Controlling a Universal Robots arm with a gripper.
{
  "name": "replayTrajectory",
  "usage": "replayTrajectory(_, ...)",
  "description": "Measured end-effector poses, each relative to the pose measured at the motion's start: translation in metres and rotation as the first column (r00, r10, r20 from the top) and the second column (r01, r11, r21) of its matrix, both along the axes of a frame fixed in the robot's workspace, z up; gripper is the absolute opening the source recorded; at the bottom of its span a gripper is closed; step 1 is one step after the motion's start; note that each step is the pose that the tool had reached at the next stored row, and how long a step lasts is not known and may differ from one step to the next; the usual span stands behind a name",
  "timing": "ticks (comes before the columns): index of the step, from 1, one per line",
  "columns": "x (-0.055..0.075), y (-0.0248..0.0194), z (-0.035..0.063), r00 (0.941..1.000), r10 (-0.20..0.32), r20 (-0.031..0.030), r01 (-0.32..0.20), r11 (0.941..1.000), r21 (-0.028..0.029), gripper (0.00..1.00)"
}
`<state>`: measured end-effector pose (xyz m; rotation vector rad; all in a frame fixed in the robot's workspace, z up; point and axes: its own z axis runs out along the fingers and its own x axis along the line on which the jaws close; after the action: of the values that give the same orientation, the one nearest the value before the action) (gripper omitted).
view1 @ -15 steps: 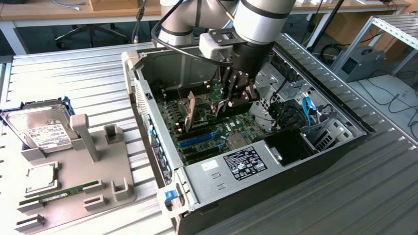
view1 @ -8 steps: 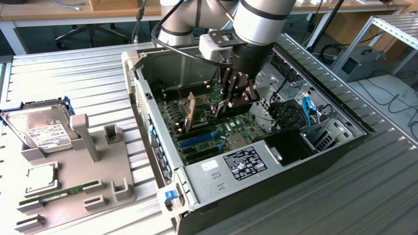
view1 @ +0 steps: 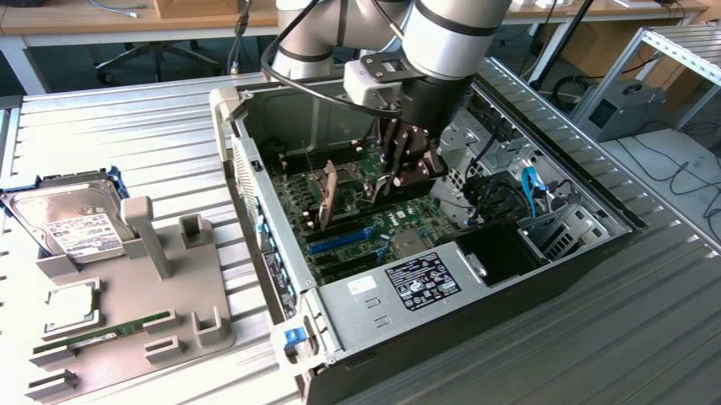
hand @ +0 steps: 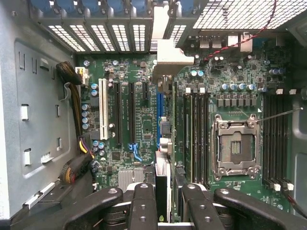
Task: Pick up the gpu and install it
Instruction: 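Insert the gpu into the slot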
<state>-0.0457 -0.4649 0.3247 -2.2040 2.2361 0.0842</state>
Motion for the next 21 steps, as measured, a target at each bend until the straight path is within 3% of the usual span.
replayTrajectory(9, 0.0, -0.0042, -0.001, 1.0, 0.0, 0.0001, 0.0, 1.0, -0.0012, 0.26)
replayTrajectory(21, -0.011, -0.0047, -0.0042, 1.0, -0.002, 0.0, 0.002, 1.0, -0.0016, 0.26)
